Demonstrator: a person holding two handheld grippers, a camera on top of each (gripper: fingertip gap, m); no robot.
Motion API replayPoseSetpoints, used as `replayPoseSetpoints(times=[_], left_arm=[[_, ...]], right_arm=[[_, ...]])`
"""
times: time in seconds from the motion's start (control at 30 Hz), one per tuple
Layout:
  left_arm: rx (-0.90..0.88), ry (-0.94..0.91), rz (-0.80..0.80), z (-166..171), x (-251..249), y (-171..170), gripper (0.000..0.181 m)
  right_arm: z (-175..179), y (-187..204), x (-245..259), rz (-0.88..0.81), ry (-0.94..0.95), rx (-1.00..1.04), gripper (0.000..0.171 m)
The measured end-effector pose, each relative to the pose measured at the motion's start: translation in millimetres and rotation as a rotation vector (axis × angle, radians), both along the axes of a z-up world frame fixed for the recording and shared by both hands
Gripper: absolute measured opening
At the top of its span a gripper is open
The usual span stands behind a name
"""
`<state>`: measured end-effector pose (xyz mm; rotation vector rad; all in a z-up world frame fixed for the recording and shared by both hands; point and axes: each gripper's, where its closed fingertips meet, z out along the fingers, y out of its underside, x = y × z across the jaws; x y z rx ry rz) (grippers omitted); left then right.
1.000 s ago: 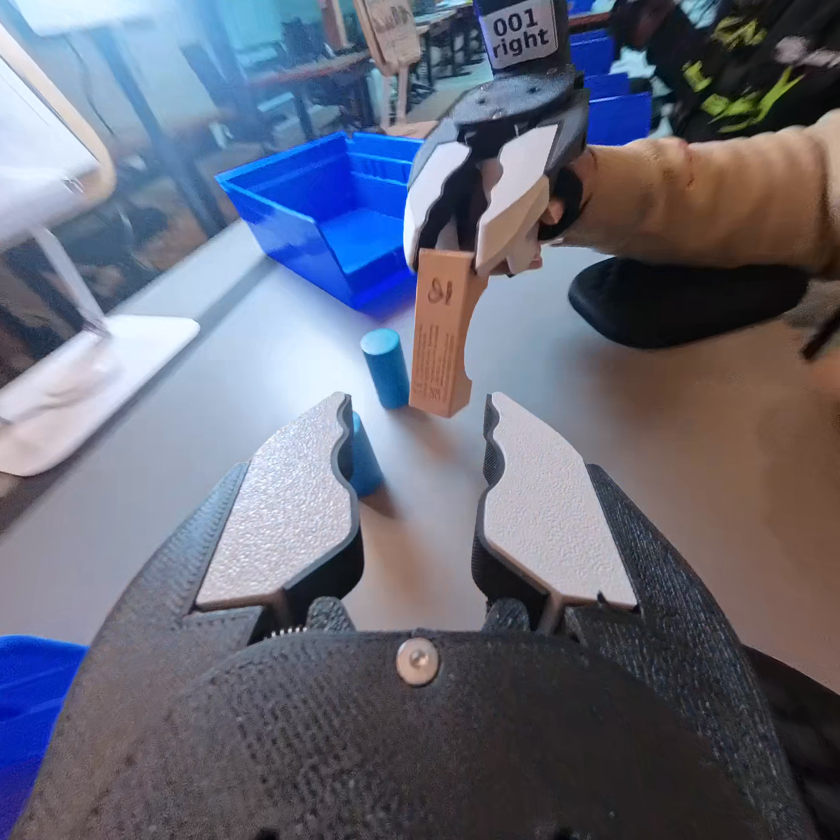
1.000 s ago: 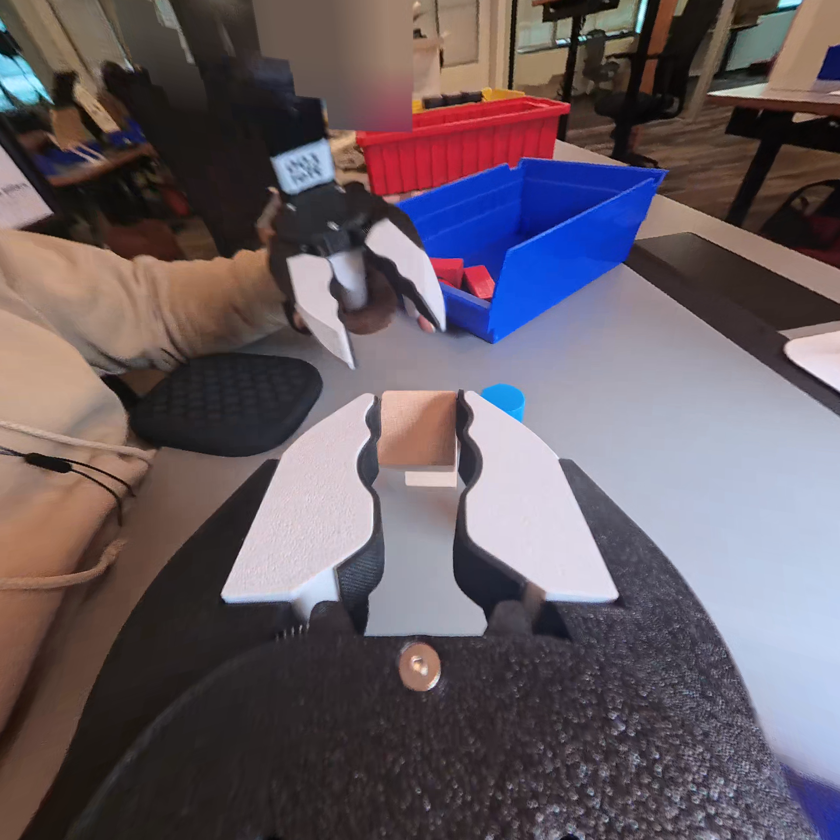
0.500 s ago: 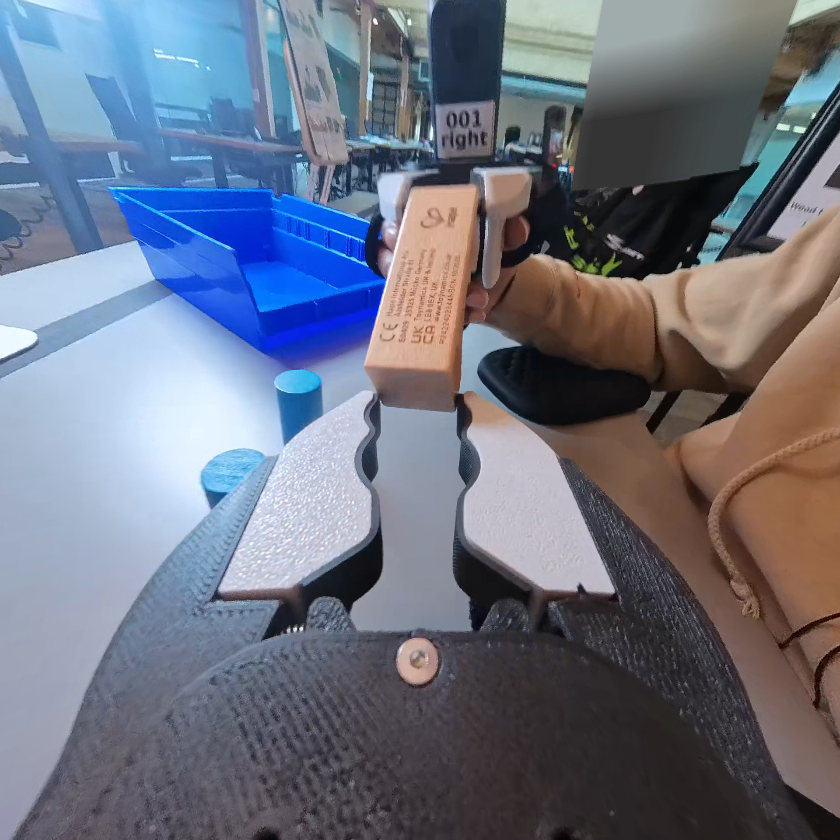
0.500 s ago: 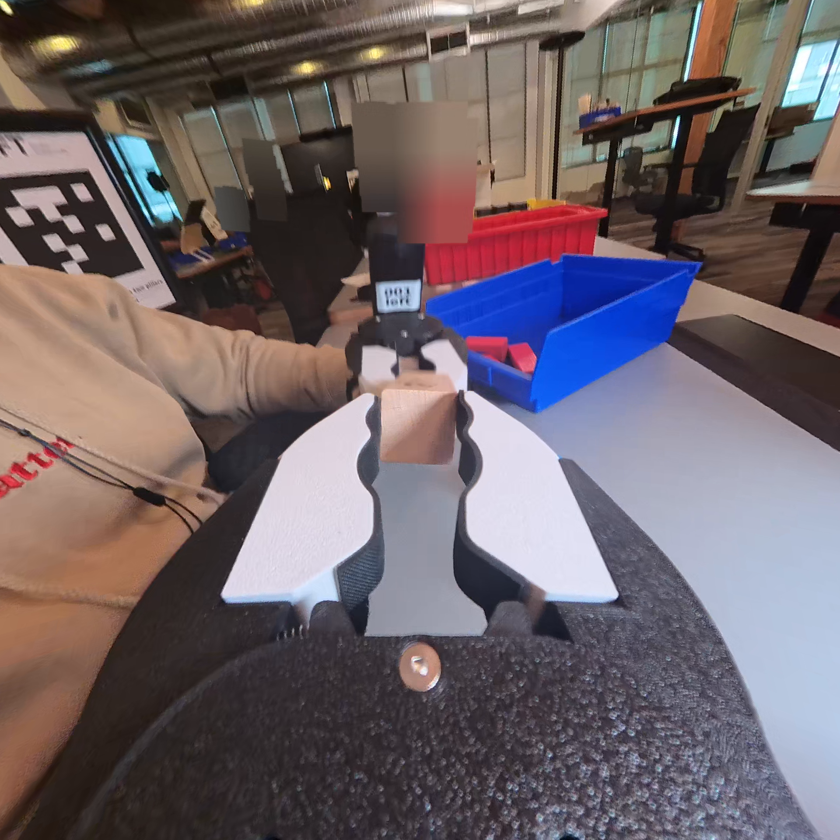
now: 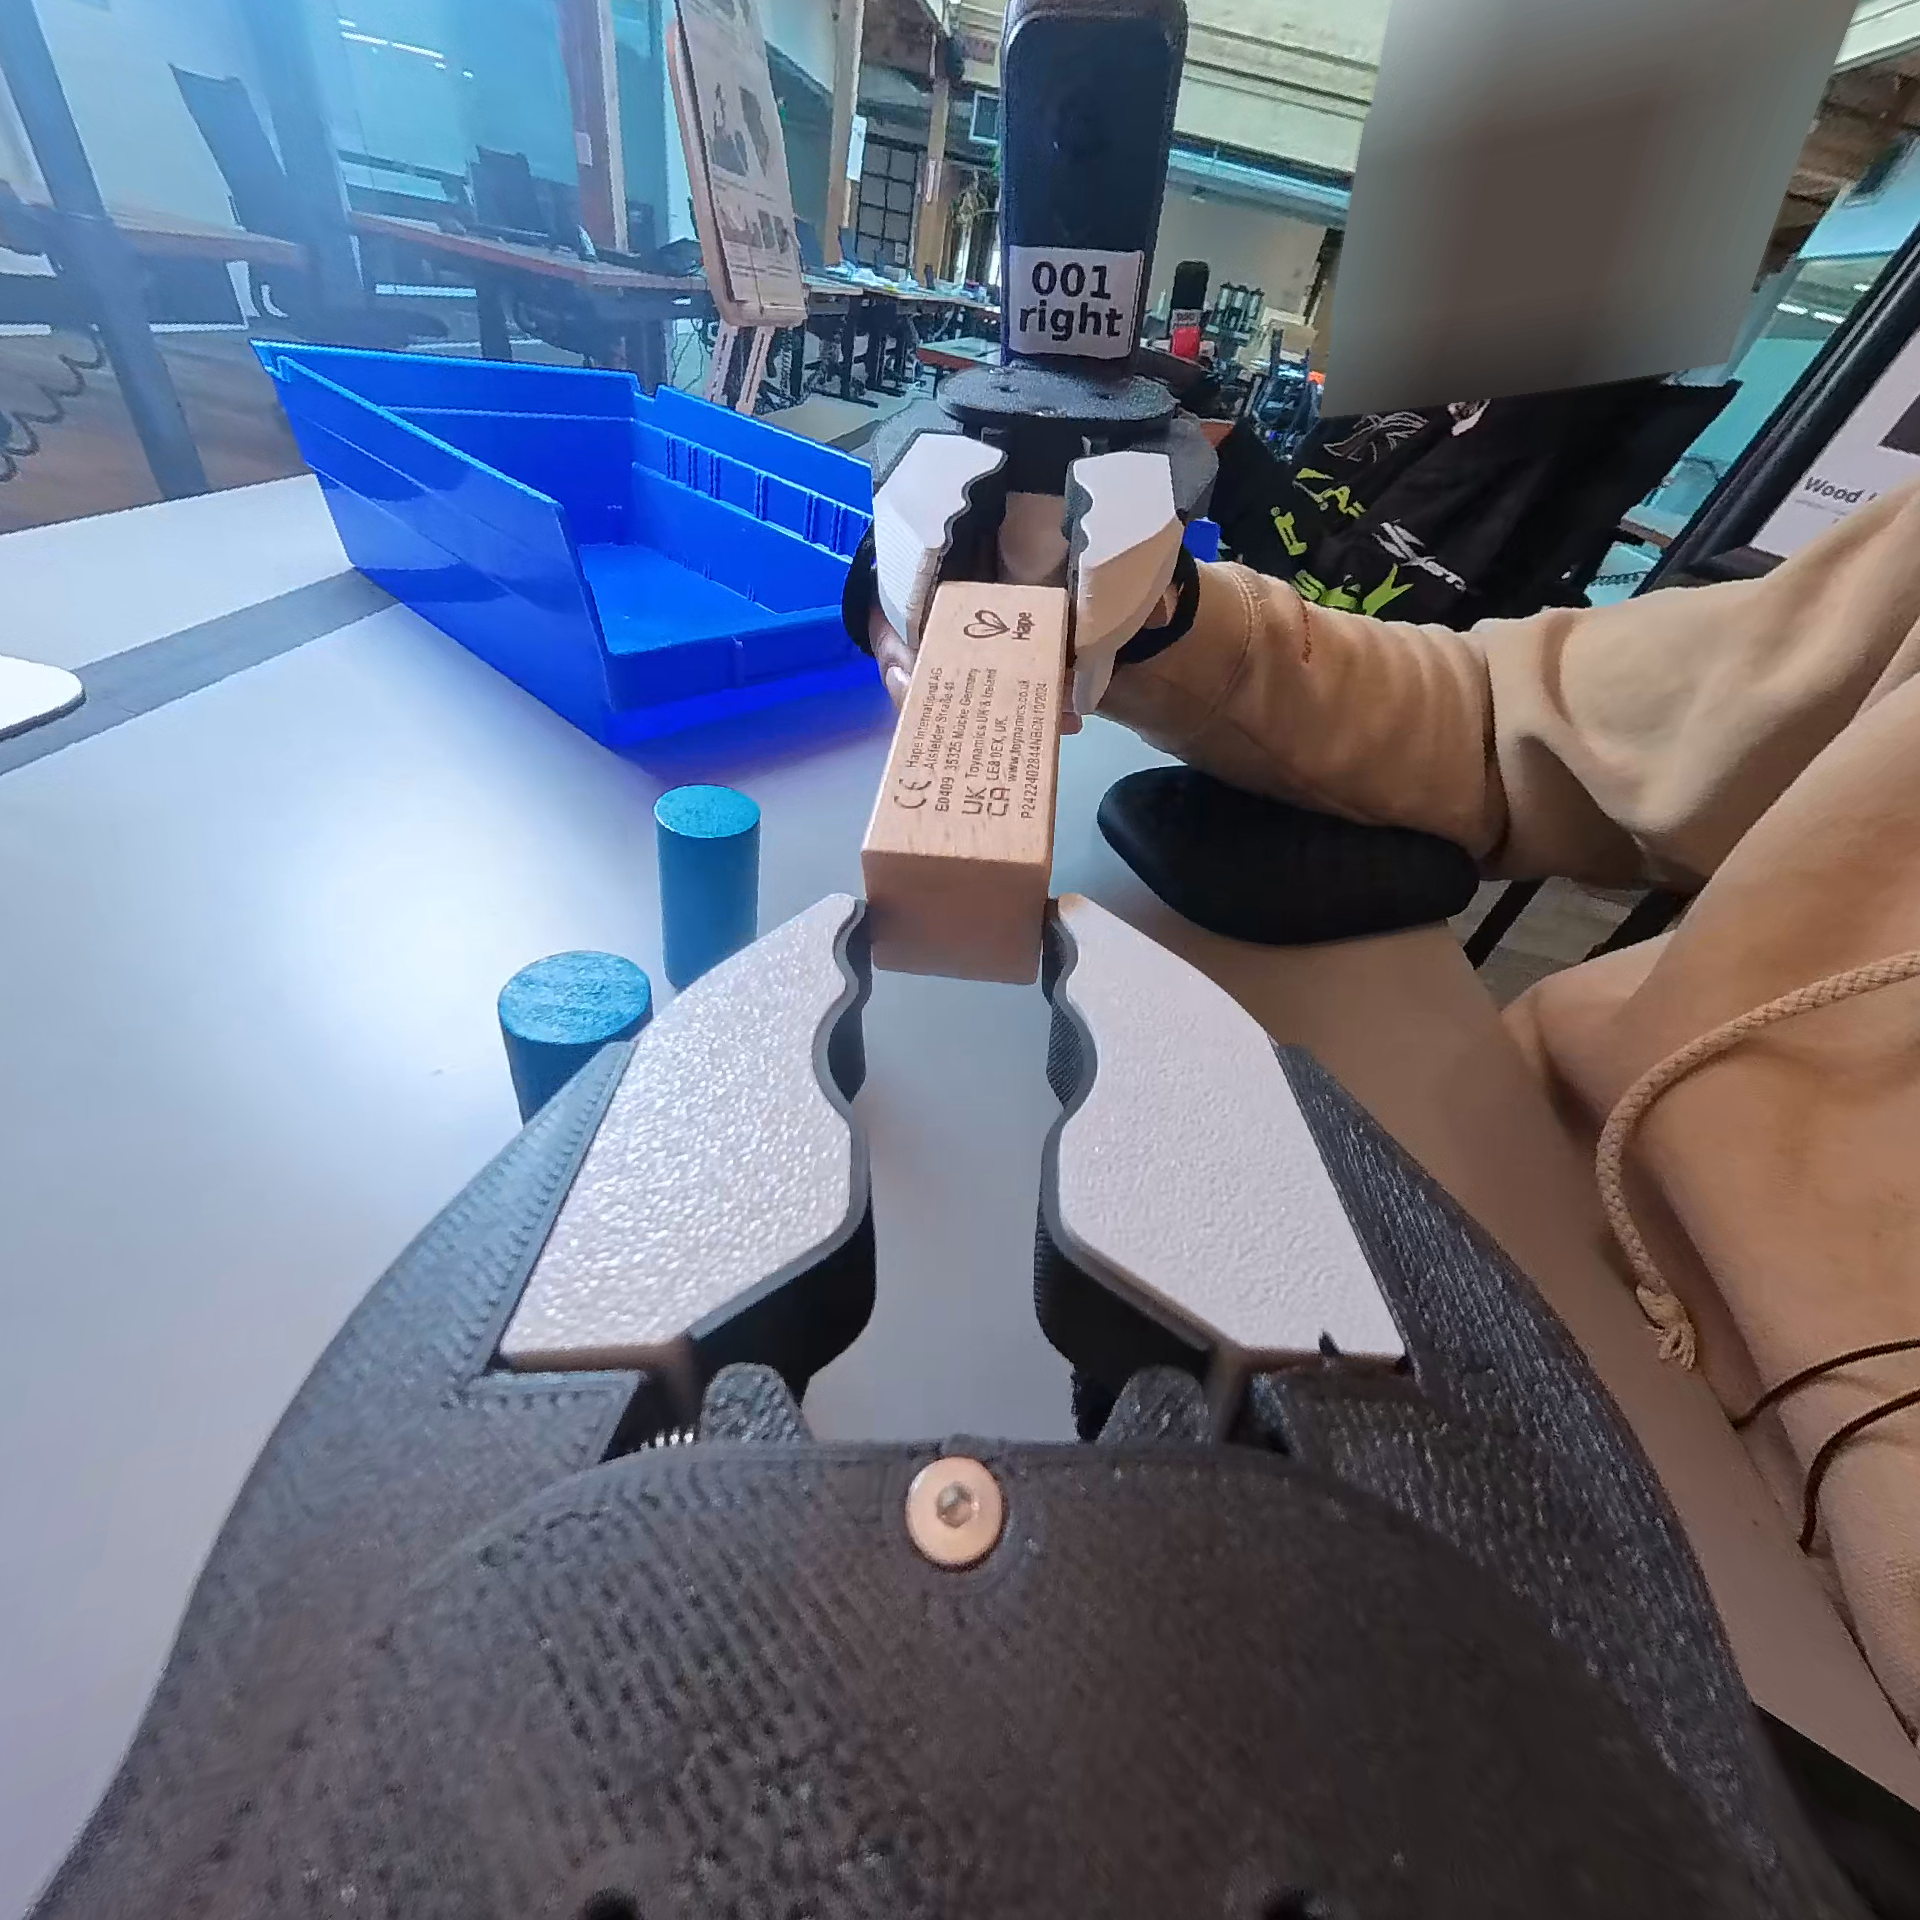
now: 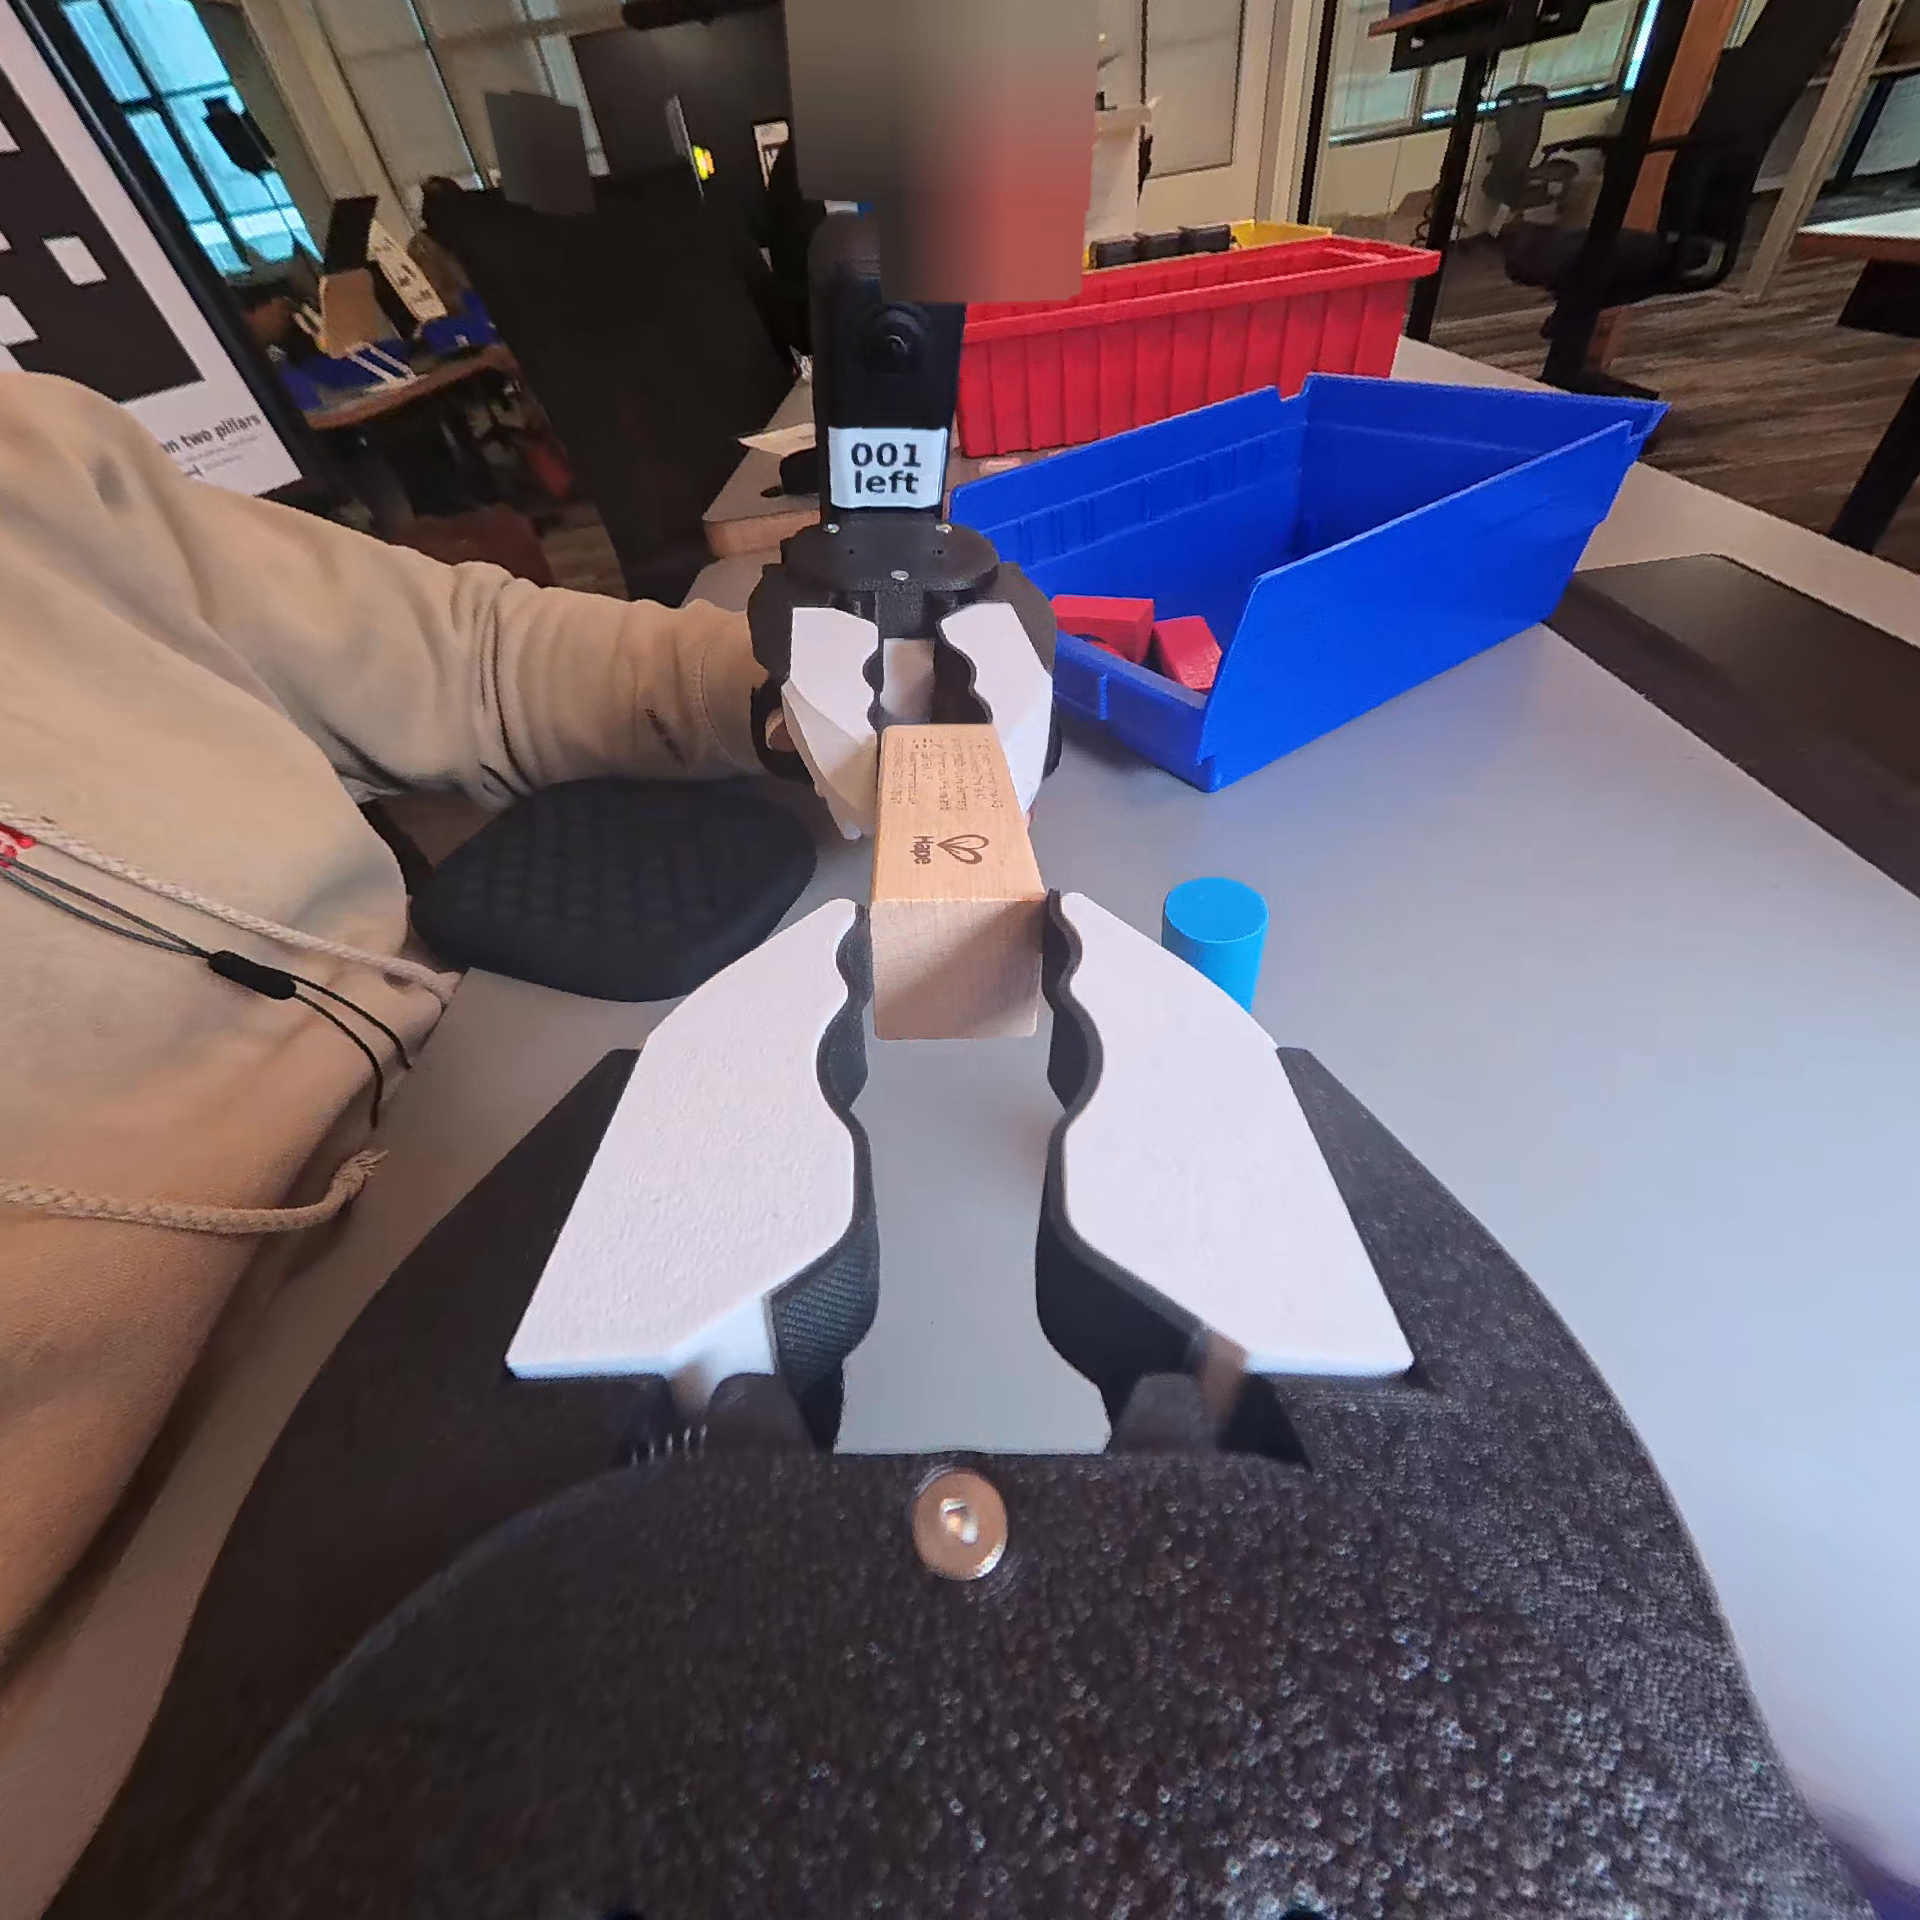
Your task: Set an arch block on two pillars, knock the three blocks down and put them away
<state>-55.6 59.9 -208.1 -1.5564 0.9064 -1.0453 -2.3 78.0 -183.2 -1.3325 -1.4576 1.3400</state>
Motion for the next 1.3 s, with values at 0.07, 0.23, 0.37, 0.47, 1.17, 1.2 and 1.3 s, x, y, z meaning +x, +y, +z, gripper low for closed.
replayPoseSetpoints(times=[0.07,0.23,0.37,0.47,1.17,1.2,1.3], left_arm=[[0.009,-0.003,0.004,2.8,-1.0,0.0,0.032],[0.014,0.003,0.011,0.9,-3.3,1.3,0.031],[0.001,0.002,0.008,-2.6,-4.2,2.1,0.031],[-0.015,-0.015,0.004,-1.9,-4.2,2.1,0.031],[0.032,0.118,0.08,-18.7,-6.1,11.9,0.031],[0.042,0.123,0.089,-18.4,-6.3,12.9,0.031],[0.071,0.137,0.11,-16.2,-6.9,15.8,0.031]], right_arm=[[-2.2,0.0,0.4,0.001,-0.013,0.008,0.032],[-15.6,3.1,1.2,-0.001,-0.074,0.016,0.032],[-20.4,4.4,1.7,0.0,-0.095,0.009,0.032],[-21.3,4.3,1.7,0.001,-0.099,0.013,0.032],[-40.0,15.8,0.1,-0.074,-0.201,0.084,0.032],[-39.5,17.6,0.0,-0.087,-0.205,0.09,0.032],[-34.5,21.9,-0.3,-0.122,-0.204,0.112,0.031]])
